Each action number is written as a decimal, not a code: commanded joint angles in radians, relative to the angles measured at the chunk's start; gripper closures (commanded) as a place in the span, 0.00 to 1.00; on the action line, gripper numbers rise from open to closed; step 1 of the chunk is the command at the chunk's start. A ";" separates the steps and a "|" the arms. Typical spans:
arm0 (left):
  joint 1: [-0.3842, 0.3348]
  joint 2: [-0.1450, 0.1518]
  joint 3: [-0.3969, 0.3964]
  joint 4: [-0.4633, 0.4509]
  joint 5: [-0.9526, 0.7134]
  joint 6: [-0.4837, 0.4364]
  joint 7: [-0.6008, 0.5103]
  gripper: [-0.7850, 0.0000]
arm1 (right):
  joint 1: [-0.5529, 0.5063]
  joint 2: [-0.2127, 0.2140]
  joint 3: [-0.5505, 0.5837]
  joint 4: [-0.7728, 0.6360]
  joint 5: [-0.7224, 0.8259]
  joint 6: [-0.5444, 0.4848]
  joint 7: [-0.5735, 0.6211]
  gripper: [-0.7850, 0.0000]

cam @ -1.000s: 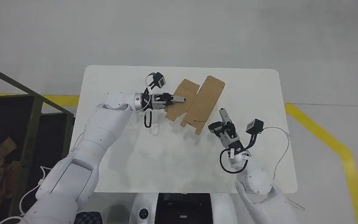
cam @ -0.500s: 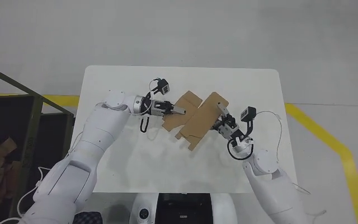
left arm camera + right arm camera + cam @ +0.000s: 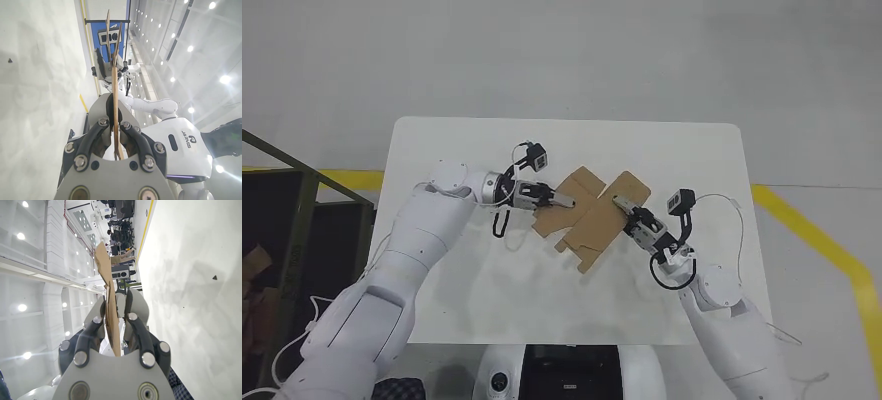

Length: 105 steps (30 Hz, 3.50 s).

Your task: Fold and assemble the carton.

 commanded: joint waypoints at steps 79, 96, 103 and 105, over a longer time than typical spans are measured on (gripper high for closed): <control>0.165 -0.011 -0.081 -0.212 -0.003 -0.015 0.386 0.71 | -0.224 -0.086 -0.077 -0.240 -0.316 -0.041 -0.800 1.00; 0.180 -0.004 -0.110 -0.269 -0.003 0.005 0.381 0.73 | -0.211 -0.103 -0.070 -0.189 -0.349 -0.041 -0.836 1.00; 0.183 -0.002 -0.114 -0.283 0.013 0.022 0.387 0.69 | -0.207 -0.109 -0.065 -0.178 -0.355 -0.043 -0.844 1.00; 0.181 -0.002 -0.113 -0.282 0.018 0.026 0.391 0.69 | -0.207 -0.110 -0.064 -0.177 -0.355 -0.045 -0.842 1.00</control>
